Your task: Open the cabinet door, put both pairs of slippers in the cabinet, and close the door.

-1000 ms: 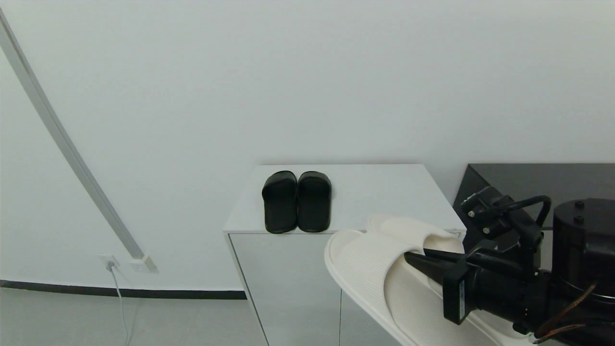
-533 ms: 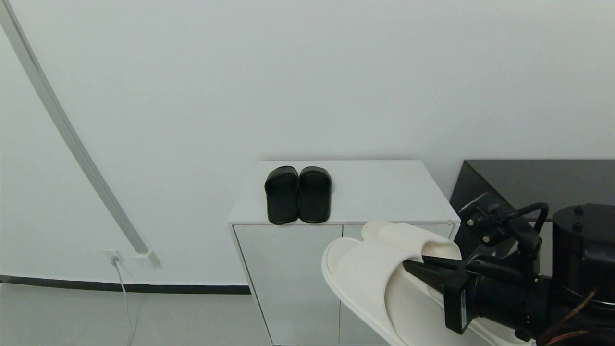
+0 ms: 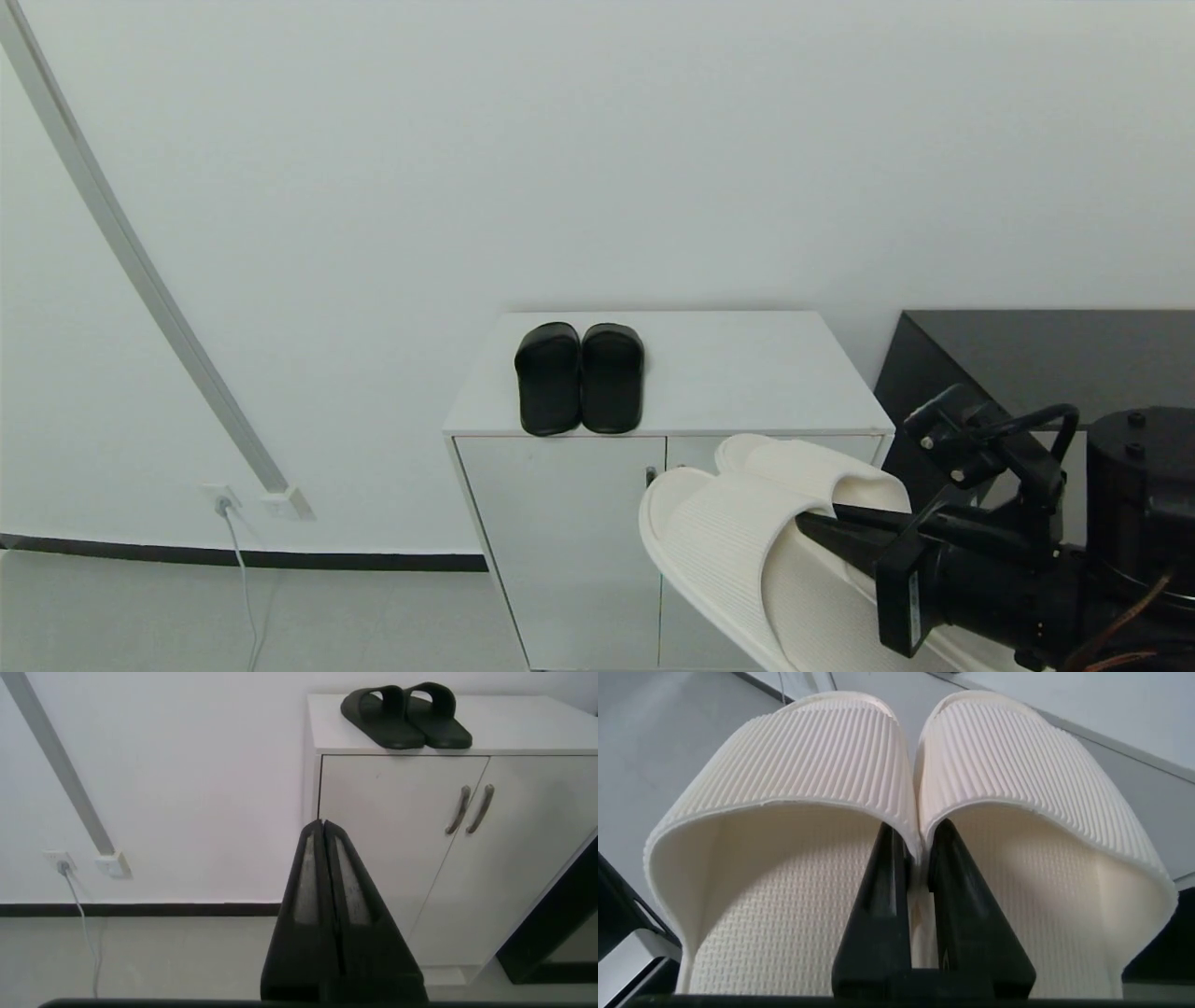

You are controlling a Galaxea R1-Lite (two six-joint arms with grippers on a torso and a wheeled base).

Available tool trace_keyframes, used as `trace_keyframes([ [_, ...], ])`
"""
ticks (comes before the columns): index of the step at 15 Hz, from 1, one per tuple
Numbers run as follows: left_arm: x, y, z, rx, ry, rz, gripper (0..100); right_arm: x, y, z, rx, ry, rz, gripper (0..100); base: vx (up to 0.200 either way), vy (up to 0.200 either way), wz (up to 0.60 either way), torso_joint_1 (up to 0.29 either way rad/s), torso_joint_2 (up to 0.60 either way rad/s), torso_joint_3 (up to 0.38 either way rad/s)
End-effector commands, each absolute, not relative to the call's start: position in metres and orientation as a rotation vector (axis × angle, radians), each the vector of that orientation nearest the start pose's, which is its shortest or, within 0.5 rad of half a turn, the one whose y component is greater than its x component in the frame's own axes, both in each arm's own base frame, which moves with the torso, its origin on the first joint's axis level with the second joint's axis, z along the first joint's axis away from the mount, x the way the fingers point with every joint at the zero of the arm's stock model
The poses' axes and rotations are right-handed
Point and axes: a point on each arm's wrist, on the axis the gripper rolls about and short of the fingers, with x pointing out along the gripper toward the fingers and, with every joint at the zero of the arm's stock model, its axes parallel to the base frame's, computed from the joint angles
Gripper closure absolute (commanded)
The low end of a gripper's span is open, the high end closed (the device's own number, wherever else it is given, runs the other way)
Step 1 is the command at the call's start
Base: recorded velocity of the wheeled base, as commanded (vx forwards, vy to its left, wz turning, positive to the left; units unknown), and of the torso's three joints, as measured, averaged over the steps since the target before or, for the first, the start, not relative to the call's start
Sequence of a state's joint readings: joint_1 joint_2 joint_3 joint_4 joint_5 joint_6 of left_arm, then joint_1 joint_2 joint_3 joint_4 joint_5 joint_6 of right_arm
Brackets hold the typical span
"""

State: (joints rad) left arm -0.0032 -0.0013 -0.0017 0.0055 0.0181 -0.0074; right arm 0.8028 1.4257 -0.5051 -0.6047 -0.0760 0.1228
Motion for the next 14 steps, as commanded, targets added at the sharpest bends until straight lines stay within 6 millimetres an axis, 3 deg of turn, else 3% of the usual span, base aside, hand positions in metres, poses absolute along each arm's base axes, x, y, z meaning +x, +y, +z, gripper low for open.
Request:
trace_keyframes([
  [1,-0.0229,0.0005,0.0753,-0.008,0.005,0.015,100,0.1533,0.1567,0.169,-0.026,0.346,0.702,100,0.0,0.0,0.0,-0.085,0.18,0.105],
  [3,-0.023,0.0004,0.0755,-0.008,0.005,0.012,100,0.1532,0.1565,0.1686,-0.028,0.347,0.702,100,0.0,0.0,0.0,-0.144,0.32,0.176],
  [4,-0.023,0.0004,0.0754,-0.003,0.006,0.011,0,0.1528,0.1561,0.1692,-0.028,0.343,0.702,100,0.0,0.0,0.0,-0.159,0.33,0.193],
  [14,-0.0229,0.0004,0.0753,-0.005,0.005,0.012,0,0.1523,0.1566,0.1665,-0.035,0.354,0.706,100,0.0,0.0,0.0,-0.186,0.43,0.241],
])
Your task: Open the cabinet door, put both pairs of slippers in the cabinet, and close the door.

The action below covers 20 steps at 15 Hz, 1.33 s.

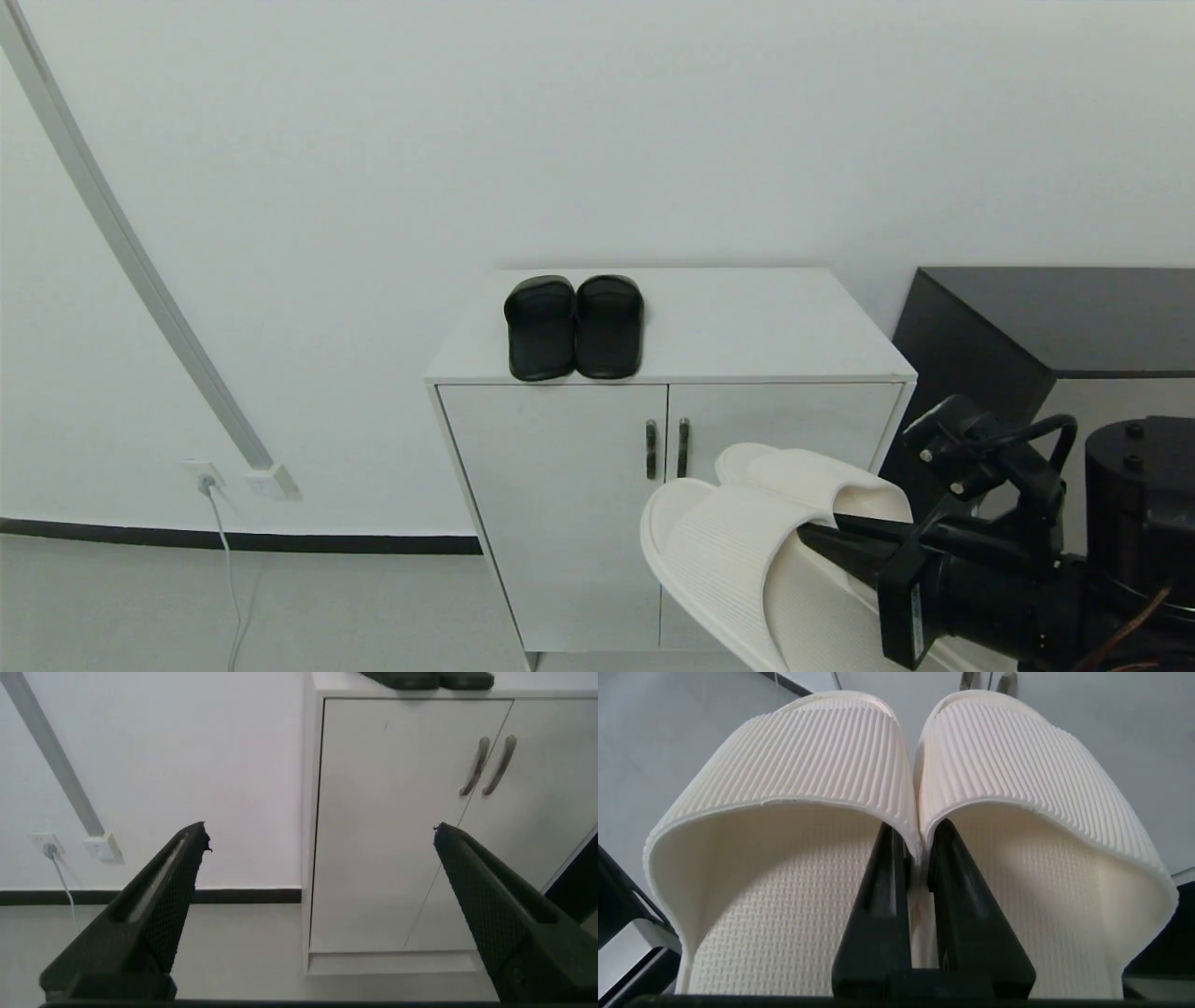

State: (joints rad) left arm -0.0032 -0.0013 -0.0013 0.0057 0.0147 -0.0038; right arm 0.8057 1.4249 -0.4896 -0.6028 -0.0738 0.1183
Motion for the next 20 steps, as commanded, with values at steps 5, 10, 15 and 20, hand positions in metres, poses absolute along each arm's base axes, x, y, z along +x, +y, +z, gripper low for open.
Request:
trace_keyframes([
  [5,-0.0229,0.0004,0.0753,-0.006,0.005,0.012,0,0.1521,0.1565,0.1636,-0.064,0.355,0.713,100,0.0,0.0,0.0,-0.217,0.54,0.325],
  [10,-0.0229,0.0004,0.0753,-0.006,0.005,0.012,0,0.1521,0.1566,0.1613,-0.069,0.365,0.713,100,0.0,0.0,0.0,-0.194,0.51,0.321],
  [15,-0.0229,0.0004,0.0753,-0.006,0.005,0.012,0,0.1536,0.1581,0.1573,-0.076,0.381,0.712,100,0.0,0.0,0.0,-0.158,0.48,0.326],
  [20,-0.0229,0.0004,0.0753,-0.006,0.005,0.012,0,0.1532,0.1581,0.1569,-0.078,0.382,0.713,100,0.0,0.0,0.0,-0.116,0.46,0.344],
])
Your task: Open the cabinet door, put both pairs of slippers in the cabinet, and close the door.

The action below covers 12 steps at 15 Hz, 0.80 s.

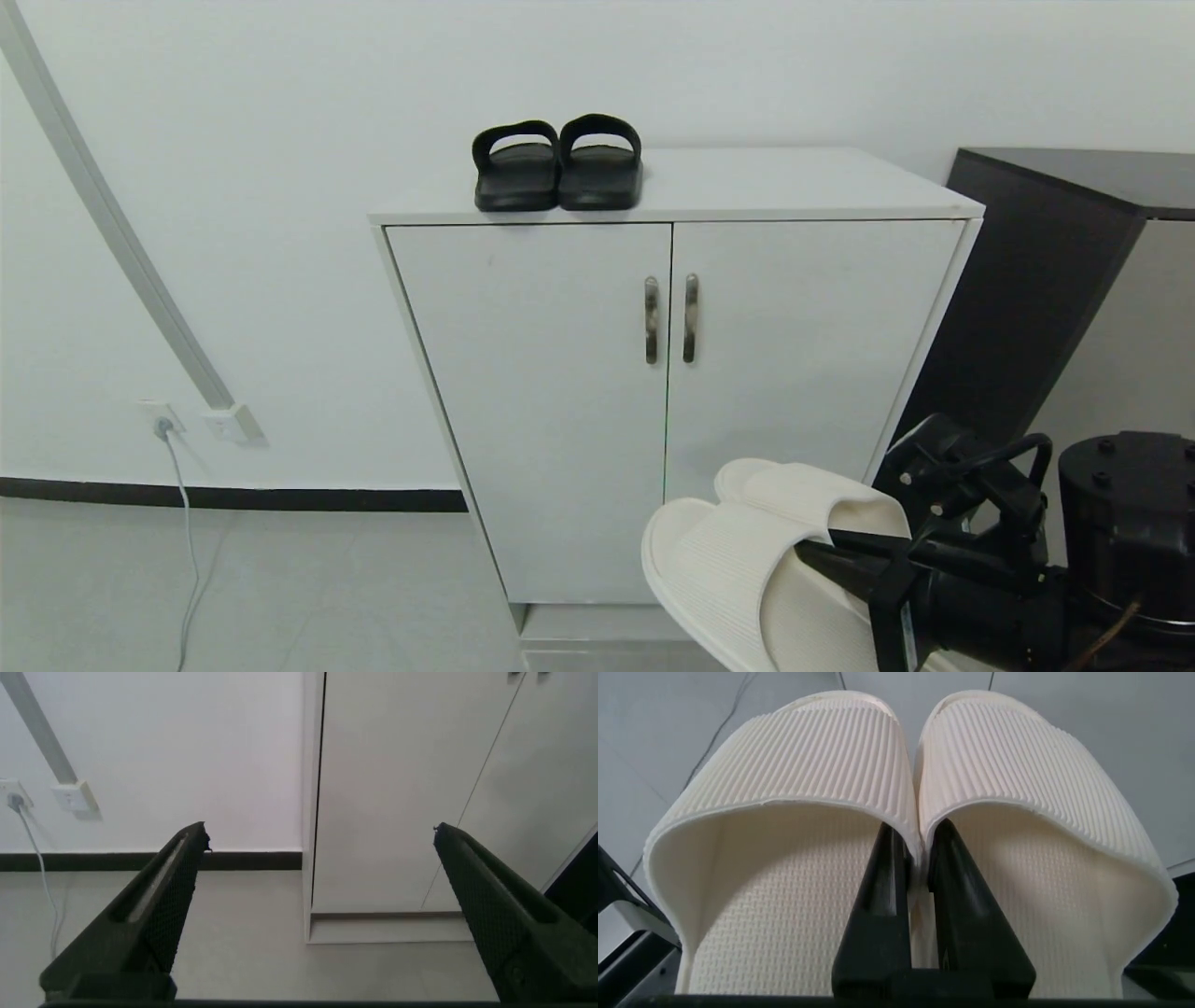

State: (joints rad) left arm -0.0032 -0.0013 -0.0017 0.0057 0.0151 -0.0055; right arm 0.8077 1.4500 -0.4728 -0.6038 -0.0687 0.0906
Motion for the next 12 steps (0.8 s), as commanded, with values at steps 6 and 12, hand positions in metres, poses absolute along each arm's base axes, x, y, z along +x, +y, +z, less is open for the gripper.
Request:
trace_keyframes([
  [6,-0.0229,0.0004,0.0753,0.002,0.005,0.012,0,0.1532,0.1582,0.1554,-0.08,0.388,0.712,100,0.0,0.0,0.0,-0.048,0.44,0.387],
  [12,-0.023,0.0002,0.0755,0.003,0.005,0.005,0,0.1522,0.1568,0.1561,-0.097,0.362,0.709,100,0.0,0.0,0.0,0.0,0.04,0.042],
])
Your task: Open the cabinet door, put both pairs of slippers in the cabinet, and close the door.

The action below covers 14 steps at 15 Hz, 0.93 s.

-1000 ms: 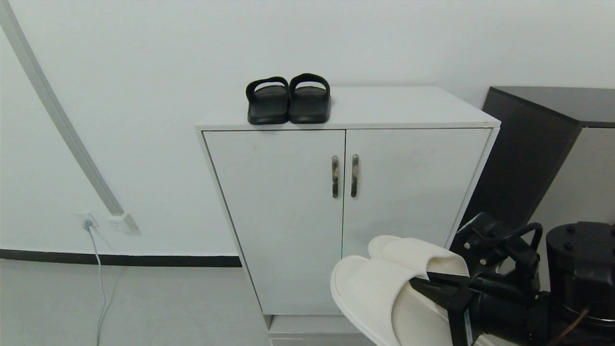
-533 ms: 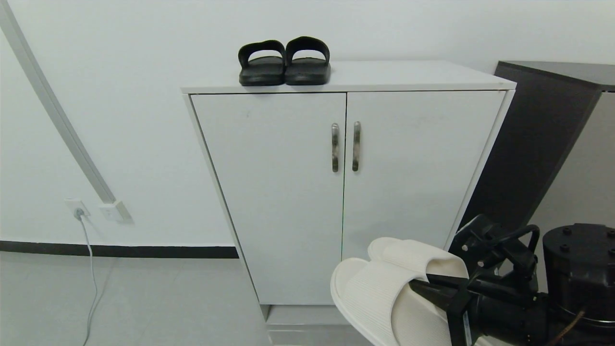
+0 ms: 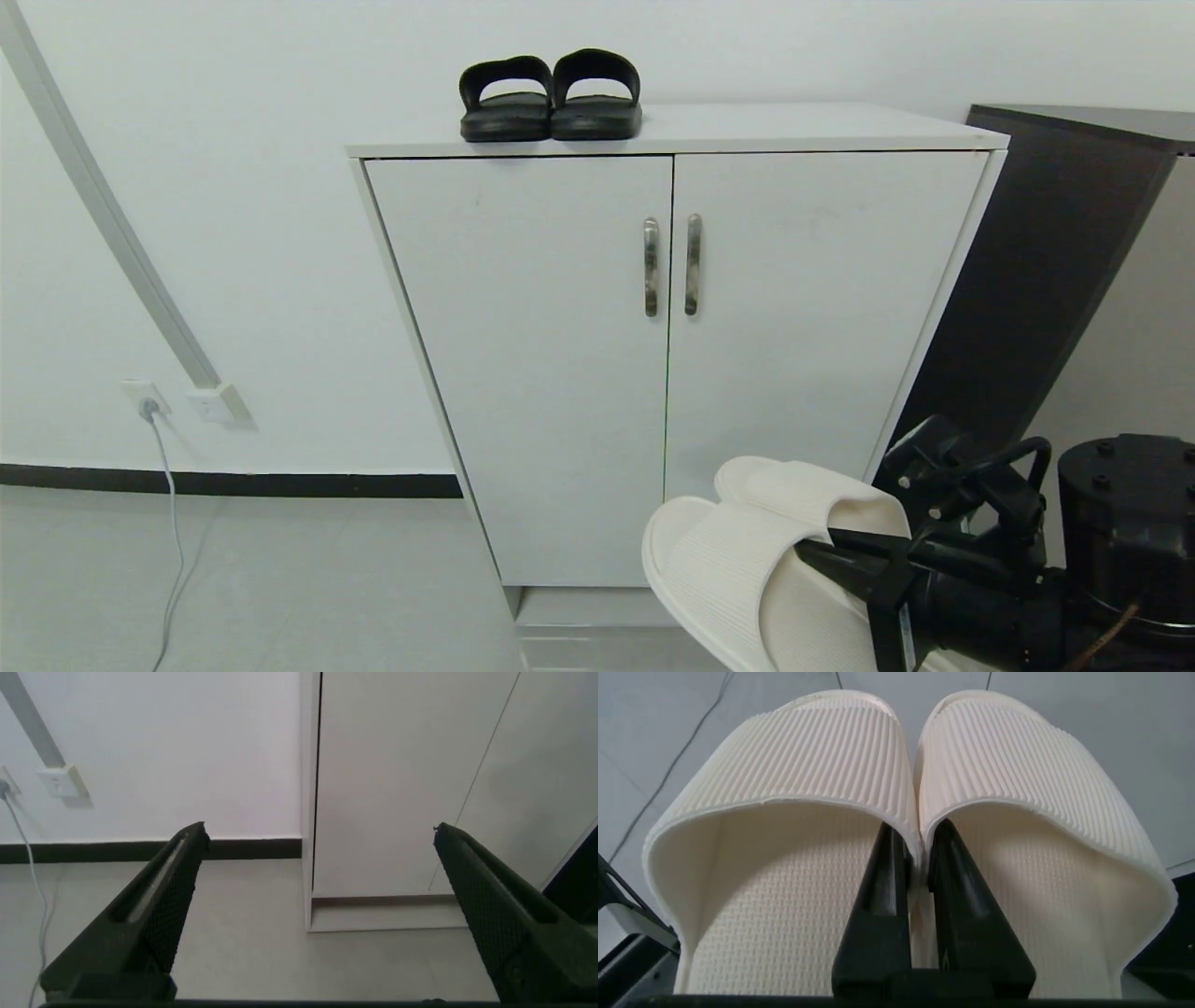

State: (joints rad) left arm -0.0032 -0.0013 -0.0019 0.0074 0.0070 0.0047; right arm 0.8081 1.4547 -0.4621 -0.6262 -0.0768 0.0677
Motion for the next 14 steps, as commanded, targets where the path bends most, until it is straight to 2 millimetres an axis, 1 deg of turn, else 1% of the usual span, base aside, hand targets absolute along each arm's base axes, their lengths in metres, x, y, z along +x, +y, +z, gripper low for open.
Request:
trace_keyframes([
  [1,-0.023,0.0,0.076,0.005,0.005,0.008,0,0.151,0.156,0.156,-0.109,0.358,0.715,100,0.0,0.0,0.0,0.002,0.02,0.066],
  [2,-0.024,0.0,0.086,0.001,-0.008,0.012,0,0.151,0.156,0.156,-0.108,0.35,0.716,100,0.0,0.0,0.0,0.002,0.19,0.154],
  [3,-0.026,0.0,0.121,-0.033,-0.046,0.004,0,0.151,0.156,0.155,-0.108,0.352,0.719,100,0.0,0.0,0.0,0.002,0.12,0.08],
  [4,-0.022,0.0,0.143,-0.075,-0.032,0.0,0,0.152,0.156,0.154,-0.109,0.355,0.719,100,0.0,0.0,0.0,0.002,0.07,0.041],
  [5,-0.007,0.0,0.156,-0.077,0.038,-0.026,0,0.152,0.157,0.153,-0.11,0.358,0.718,100,0.0,0.0,0.0,0.0,0.0,0.0],
  [7,0.016,-0.003,0.161,-0.079,0.117,-0.12,0,0.151,0.156,0.153,-0.11,0.358,0.718,100,0.0,0.0,0.0,0.0,0.0,0.0],
  [9,0.036,-0.006,0.171,-0.084,0.133,-0.223,0,0.151,0.156,0.153,-0.106,0.349,0.719,100,0.0,0.0,0.0,0.0,0.0,0.0],
  [10,0.042,-0.007,0.176,-0.086,0.131,-0.262,0,0.151,0.156,0.153,-0.106,0.349,0.719,100,0.0,0.0,0.0,0.0,0.0,0.0],
  [11,0.058,-0.01,0.188,-0.091,0.132,-0.371,0,0.151,0.156,0.153,-0.105,0.347,0.721,100,0.0,0.0,0.0,0.0,0.0,0.0],
  [12,0.068,-0.012,0.197,-0.095,0.137,-0.429,0,0.152,0.156,0.152,-0.105,0.348,0.722,100,0.0,0.0,0.0,0.0,0.0,0.0],
  [14,0.086,-0.016,0.213,-0.097,0.147,-0.474,0,0.152,0.157,0.151,-0.106,0.353,0.722,100,0.0,0.0,0.0,0.0,0.0,0.0],
])
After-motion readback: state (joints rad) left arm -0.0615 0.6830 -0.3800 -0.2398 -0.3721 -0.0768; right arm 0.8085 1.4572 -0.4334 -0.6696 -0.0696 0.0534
